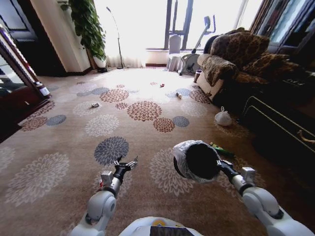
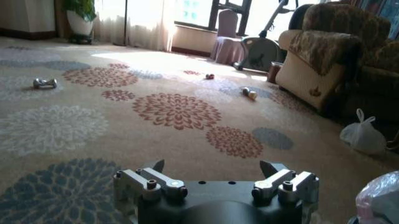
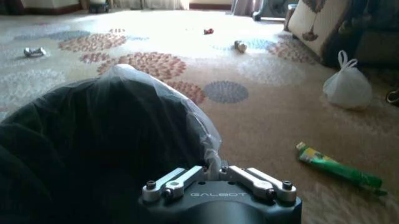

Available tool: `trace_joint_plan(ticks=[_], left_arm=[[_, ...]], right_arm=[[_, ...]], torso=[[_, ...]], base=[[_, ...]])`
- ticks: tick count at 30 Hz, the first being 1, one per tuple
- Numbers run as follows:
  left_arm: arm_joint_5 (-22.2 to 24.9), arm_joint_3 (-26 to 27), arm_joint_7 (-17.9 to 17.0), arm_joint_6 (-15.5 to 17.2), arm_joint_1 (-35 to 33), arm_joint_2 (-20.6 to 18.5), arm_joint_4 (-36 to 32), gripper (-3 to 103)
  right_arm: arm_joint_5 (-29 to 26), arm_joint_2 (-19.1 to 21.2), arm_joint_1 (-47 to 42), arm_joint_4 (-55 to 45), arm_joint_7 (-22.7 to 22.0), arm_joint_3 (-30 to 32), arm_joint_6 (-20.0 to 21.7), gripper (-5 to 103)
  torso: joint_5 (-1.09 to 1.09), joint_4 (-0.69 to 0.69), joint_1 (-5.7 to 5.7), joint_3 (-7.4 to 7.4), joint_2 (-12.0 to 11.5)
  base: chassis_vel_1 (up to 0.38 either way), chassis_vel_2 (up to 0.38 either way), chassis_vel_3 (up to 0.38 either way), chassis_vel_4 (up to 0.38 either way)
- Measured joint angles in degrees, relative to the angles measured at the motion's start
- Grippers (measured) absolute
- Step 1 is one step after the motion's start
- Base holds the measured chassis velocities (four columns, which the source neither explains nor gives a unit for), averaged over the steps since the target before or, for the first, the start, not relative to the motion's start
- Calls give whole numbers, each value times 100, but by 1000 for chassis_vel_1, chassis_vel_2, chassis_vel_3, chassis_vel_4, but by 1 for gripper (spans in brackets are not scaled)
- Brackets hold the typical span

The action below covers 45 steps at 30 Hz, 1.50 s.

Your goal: Pick up the trash from the ground and place it into the trash bin.

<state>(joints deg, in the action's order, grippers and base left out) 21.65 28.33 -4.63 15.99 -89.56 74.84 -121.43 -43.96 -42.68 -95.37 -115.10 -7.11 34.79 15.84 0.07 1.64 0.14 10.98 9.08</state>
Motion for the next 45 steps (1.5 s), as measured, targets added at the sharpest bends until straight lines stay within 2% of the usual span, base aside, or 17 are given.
trace_joint_plan(ticks=[4,8,13,17,21,23,27,31,32,34,35,36,37,39,41,43,45], left_arm=[[-44,44,-42,113,-101,-37,-20,100],[-46,130,-66,200,-365,-78,-35,100],[-92,379,-41,134,-773,-172,71,100],[-133,493,-49,123,-875,-217,131,100],[123,705,-187,303,-920,-246,199,100],[464,1009,-383,638,-968,-269,206,100],[733,1216,-566,887,-990,-287,223,100],[1154,1436,-701,991,-764,-425,843,100],[1154,1436,-701,991,-764,-425,843,100],[1289,1375,-714,994,-441,-532,1398,100],[1289,1375,-714,994,-441,-532,1398,100],[1297,1321,-719,990,-259,-565,1676,100],[1238,1228,-718,971,6,-619,2037,100],[1189,1193,-712,961,106,-646,2178,100],[907,1058,-618,837,472,-733,2774,100],[807,1031,-567,782,548,-753,2933,100],[581,948,-368,639,714,-824,3409,100]], right_arm=[[-30,282,-46,-40,-243,-194,270,2],[-183,398,161,-38,-389,-338,313,2],[-374,276,787,151,-550,-634,39,2],[-403,246,931,270,-442,-731,-152,2],[-408,203,987,327,-354,-786,-213,2],[-368,114,1041,359,-315,-867,-251,2],[-308,55,1076,384,-295,-953,-261,2],[-215,-93,1307,487,-247,-1232,-343,2],[-215,-93,1307,487,-247,-1232,-343,2],[-179,-168,1435,530,-246,-1383,-374,2],[-179,-168,1435,530,-246,-1383,-374,2],[-172,-188,1461,531,-245,-1426,-374,2],[-166,-200,1467,529,-248,-1445,-374,2],[-164,-201,1467,526,-250,-1444,-375,2],[-162,-202,1422,513,-246,-1389,-375,2],[-163,-201,1398,514,-236,-1355,-382,2],[-172,-193,1330,526,-210,-1248,-411,2]], torso=[[-7,-5,0,0,0],[-6,-1,0,0,0],[-7,7,0,0,0],[-6,1,0,0,0],[-8,-2,0,0,0],[-8,1,0,0,0],[-6,4,0,0,0],[-8,1,0,0,0],[-8,1,0,0,0],[-6,4,0,0,0],[-6,4,0,0,0],[-10,3,1,1,0],[-10,1,1,1,0],[-9,0,2,1,0],[-7,0,1,1,0],[-7,-1,1,1,0],[-9,0,2,1,0]], base=[[-88,-78,31,50],[-13,-19,0,8],[5,10,1,0],[0,0,0,0],[0,0,0,0],[0,0,0,0],[0,0,0,0],[0,0,0,0],[0,0,0,0],[0,0,0,0],[0,0,0,0],[0,0,0,0],[0,0,0,0],[0,0,0,0],[0,0,0,0],[0,0,0,0],[0,0,0,0]])
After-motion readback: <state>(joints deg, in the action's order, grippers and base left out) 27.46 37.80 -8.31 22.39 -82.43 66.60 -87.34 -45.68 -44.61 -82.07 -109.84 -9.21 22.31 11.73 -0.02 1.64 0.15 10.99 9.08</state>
